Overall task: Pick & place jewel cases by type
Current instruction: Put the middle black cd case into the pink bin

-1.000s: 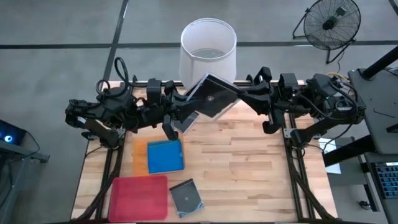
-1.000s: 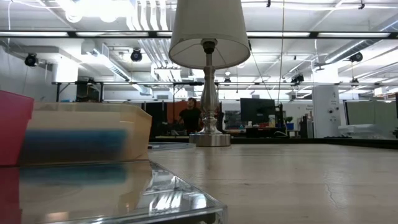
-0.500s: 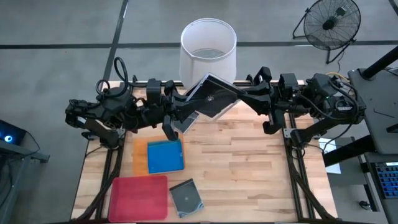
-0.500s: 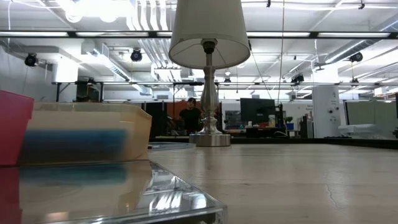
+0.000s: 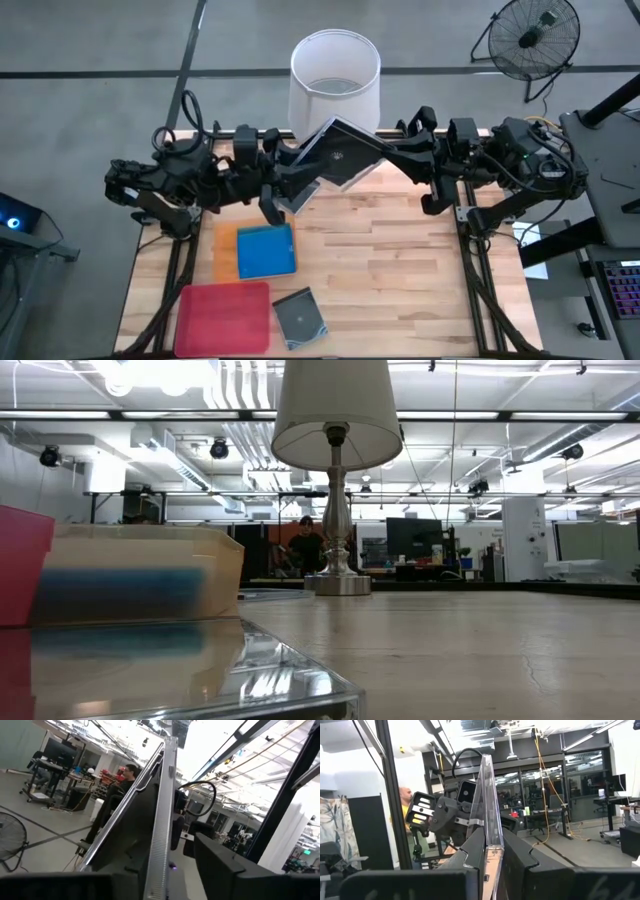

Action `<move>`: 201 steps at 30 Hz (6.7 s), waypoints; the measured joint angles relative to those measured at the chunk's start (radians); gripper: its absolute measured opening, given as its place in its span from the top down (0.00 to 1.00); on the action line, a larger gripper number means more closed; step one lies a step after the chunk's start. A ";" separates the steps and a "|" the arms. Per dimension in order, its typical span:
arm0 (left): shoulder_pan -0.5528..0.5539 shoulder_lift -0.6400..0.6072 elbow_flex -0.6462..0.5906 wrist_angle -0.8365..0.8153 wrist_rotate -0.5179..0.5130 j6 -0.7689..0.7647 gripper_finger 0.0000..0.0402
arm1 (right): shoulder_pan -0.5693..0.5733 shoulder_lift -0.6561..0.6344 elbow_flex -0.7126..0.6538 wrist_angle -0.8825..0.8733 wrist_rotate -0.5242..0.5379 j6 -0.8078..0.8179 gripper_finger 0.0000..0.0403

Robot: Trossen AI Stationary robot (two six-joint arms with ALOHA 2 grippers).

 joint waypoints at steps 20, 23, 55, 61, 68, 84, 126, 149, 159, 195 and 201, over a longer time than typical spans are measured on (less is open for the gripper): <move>-0.023 -0.097 0.005 -0.097 0.055 -0.011 0.66 | -0.007 0.000 -0.001 -0.006 0.008 -0.009 0.92; -0.024 -0.128 0.005 -0.144 0.051 -0.010 0.66 | -0.007 0.000 -0.001 -0.004 0.010 -0.009 0.92; -0.022 -0.130 0.039 -0.432 -0.100 0.093 0.54 | -0.011 -0.013 -0.001 0.004 -0.001 -0.007 0.92; -0.022 -0.128 0.102 -0.512 -0.103 0.098 0.48 | -0.011 -0.013 -0.001 0.002 -0.001 -0.007 0.92; -0.021 -0.110 0.106 -0.554 -0.043 0.126 0.48 | -0.011 -0.013 -0.001 0.000 -0.002 0.001 0.92; 0.006 -0.082 0.150 -0.641 0.015 0.147 0.48 | -0.010 -0.013 -0.001 -0.002 -0.031 0.024 0.92; 0.033 -0.021 0.153 -0.644 0.125 0.005 0.82 | -0.011 -0.003 0.000 -0.009 -0.076 0.039 0.92; 0.033 -0.021 0.152 -0.636 0.148 0.013 0.98 | -0.011 -0.003 0.000 -0.009 -0.077 0.060 0.89; 0.034 -0.021 0.152 -0.637 0.148 0.013 0.98 | -0.010 -0.011 0.000 -0.006 -0.075 0.076 0.69; 0.004 -0.105 0.151 -1.041 0.254 -0.332 0.98 | -0.010 -0.198 0.000 -0.257 -0.069 0.031 0.56; -0.064 -0.106 0.150 -1.184 0.265 -0.551 0.98 | -0.011 -0.173 0.000 -0.280 -0.069 0.028 0.58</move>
